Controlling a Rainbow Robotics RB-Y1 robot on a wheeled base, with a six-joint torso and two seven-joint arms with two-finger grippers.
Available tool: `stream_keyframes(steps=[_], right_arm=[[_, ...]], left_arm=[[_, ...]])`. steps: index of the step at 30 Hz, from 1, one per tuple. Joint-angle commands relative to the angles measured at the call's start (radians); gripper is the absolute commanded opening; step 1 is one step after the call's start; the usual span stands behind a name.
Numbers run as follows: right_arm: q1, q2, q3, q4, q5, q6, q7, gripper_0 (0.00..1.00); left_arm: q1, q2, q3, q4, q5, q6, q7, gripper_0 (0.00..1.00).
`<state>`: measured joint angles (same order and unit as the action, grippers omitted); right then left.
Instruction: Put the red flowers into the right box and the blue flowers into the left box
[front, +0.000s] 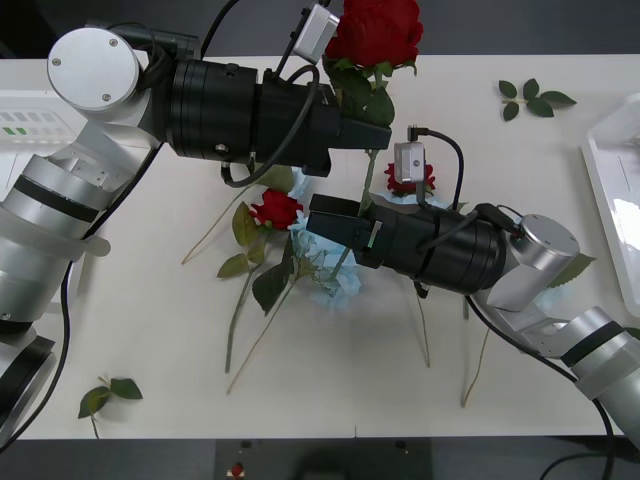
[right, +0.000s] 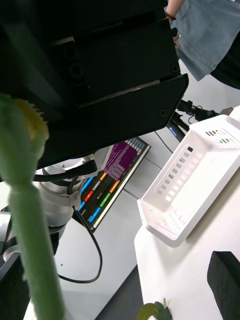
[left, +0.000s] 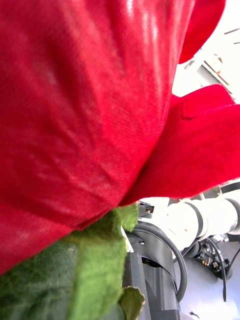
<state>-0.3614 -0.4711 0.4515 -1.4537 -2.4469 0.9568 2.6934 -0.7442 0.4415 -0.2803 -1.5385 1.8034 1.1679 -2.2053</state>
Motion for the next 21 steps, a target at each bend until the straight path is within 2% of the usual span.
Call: stream_keyframes(steps=[1,13,14,21], right_arm=[[-0.027,-0.034,-0.007,-0.016,-0.003,0.005,0.012,1.0],[-0.027,-0.044,-0.007,-0.016,-0.024,0.006,0.012,1.0],[-0.027,-0.046,-0.007,-0.014,-0.024,0.005,0.012,0.0],[-0.027,-0.047,-0.011,-0.016,-0.029,0.005,0.012,0.0]], left_arm=[[-0.032,0.002,-0.004,-0.026,0.013,-0.007,0.026,0.0],[-0.032,0.002,-0.004,-0.026,0.013,-0.007,0.026,0.0],[-0.032,0.002,-0.004,-0.026,0.013,-0.007,0.026,0.0],[-0.032,0.002,-0.004,-0.026,0.013,-0.007,0.026,0.0]])
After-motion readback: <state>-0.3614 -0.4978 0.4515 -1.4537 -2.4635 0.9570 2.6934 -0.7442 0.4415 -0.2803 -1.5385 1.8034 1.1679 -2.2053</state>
